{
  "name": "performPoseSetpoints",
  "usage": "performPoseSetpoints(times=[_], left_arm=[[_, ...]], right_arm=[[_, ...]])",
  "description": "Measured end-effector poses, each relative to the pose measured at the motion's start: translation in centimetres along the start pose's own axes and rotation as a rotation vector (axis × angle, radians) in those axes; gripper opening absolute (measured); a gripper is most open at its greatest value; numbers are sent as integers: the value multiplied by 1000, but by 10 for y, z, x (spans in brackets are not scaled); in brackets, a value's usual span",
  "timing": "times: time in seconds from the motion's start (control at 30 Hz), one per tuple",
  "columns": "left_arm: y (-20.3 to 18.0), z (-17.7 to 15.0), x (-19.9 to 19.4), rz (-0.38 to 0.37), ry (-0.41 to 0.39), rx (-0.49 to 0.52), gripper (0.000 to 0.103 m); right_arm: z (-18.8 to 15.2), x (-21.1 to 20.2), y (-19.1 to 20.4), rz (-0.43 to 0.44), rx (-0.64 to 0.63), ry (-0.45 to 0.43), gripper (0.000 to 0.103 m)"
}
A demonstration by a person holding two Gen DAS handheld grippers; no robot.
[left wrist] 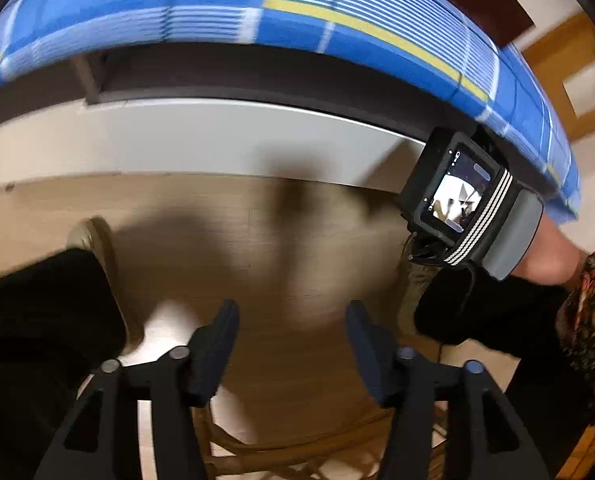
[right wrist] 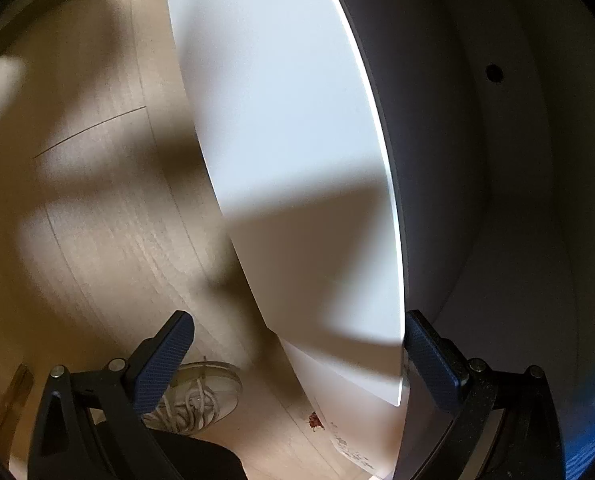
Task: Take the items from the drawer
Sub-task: 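Pull the white drawer under the bed open with the left hand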
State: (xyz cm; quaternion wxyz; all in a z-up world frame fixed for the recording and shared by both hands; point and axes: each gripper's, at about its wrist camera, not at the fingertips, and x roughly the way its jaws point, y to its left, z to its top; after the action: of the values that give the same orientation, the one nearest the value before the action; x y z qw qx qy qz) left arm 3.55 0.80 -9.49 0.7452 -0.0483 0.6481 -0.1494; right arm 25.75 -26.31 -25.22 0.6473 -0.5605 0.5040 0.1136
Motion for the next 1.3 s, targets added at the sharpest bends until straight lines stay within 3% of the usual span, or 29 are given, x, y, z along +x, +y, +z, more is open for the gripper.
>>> performPoseSetpoints(times=[0.13, 0.5, 0.63, 0.77, 0.9, 1.03, 1.17, 1.3], left_arm=[[-12, 25, 11, 98, 26, 153, 81], [-12, 97, 62, 294, 126, 472, 83], [-12, 109, 80, 333, 138, 583, 84], [-7, 117, 95, 305, 187, 608, 84], [-12, 113, 100, 341, 201, 670, 84], [-26, 107, 71, 268, 147, 702, 84], [-31, 117, 56, 296, 47, 758, 85], [-19, 114, 89, 418, 129, 851, 85]], right_arm=[[-3, -2, 5, 8, 5, -6, 103], [-9, -2, 15, 38, 22, -25, 103], [-9, -4, 13, 39, 24, -30, 103], [-11, -2, 15, 36, 26, -38, 103], [-14, -3, 12, 45, 37, -38, 103], [-14, -1, 9, 52, 47, -42, 103], [-14, -1, 10, 47, 46, -42, 103], [-12, -4, 11, 43, 39, -39, 103]])
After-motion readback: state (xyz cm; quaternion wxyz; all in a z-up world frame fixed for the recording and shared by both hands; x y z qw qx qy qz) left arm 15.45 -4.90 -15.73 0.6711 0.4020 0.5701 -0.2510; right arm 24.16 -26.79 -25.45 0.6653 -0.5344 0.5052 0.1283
